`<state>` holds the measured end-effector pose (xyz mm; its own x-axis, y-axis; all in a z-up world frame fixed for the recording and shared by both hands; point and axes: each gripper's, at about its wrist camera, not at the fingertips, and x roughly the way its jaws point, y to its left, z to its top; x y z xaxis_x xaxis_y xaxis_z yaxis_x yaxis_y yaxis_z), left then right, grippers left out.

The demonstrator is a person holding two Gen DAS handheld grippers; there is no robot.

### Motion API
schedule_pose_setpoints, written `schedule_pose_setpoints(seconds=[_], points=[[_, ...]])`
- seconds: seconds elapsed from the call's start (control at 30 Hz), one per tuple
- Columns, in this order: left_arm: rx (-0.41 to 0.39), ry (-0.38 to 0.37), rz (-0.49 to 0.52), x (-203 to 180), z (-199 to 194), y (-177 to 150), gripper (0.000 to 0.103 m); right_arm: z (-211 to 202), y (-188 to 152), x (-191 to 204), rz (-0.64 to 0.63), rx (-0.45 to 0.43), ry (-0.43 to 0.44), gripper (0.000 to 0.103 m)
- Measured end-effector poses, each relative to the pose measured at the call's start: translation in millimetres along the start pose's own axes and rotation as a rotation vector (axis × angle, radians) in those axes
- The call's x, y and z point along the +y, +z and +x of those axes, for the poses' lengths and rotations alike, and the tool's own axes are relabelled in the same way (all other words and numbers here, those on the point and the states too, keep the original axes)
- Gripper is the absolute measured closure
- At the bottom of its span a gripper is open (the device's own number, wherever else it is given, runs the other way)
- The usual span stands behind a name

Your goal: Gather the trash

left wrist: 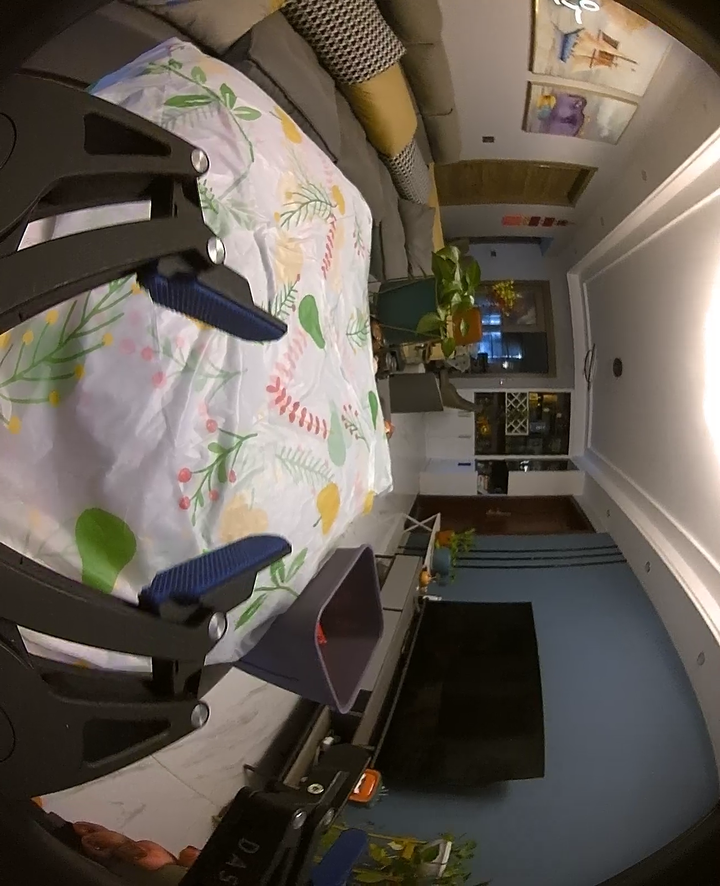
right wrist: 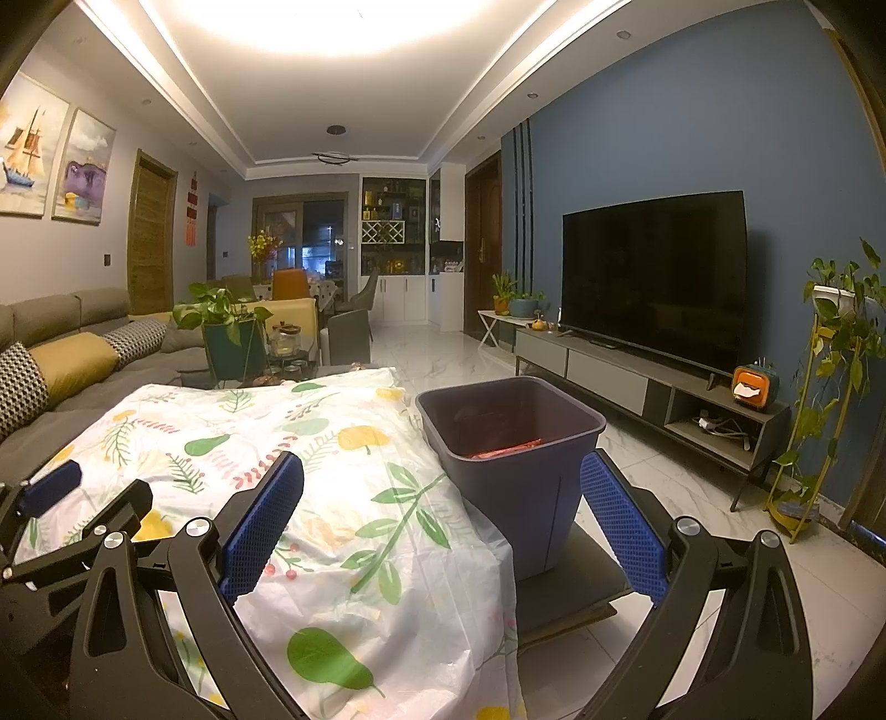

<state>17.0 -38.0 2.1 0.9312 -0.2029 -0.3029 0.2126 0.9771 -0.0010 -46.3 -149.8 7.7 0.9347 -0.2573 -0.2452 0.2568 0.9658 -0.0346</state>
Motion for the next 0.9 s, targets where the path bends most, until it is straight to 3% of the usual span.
schedule_pose_setpoints(seconds=[0.6, 0.7, 0.83, 0.9], points=[[-0.012, -0.008, -0.004, 5.9, -1.7, 0.4, 0.037, 2.8, 3.8, 5.0, 0.004, 0.002, 0.002, 0.007], [-0.016, -0.004, -0.004, 8.2, -3.0, -1.1, 0.03, 2.7, 3.1, 5.0, 0.007, 0.005, 0.003, 0.007], [-0.028, 0.011, 0.002, 9.4, -4.0, -1.9, 0.011, 2.6, 2.9, 5.1, 0.008, 0.005, 0.004, 0.007], [-0.032, 0.019, -0.002, 11.2, -4.9, -2.4, 0.009, 2.1, 1.5, 5.0, 0.007, 0.004, 0.002, 0.007]])
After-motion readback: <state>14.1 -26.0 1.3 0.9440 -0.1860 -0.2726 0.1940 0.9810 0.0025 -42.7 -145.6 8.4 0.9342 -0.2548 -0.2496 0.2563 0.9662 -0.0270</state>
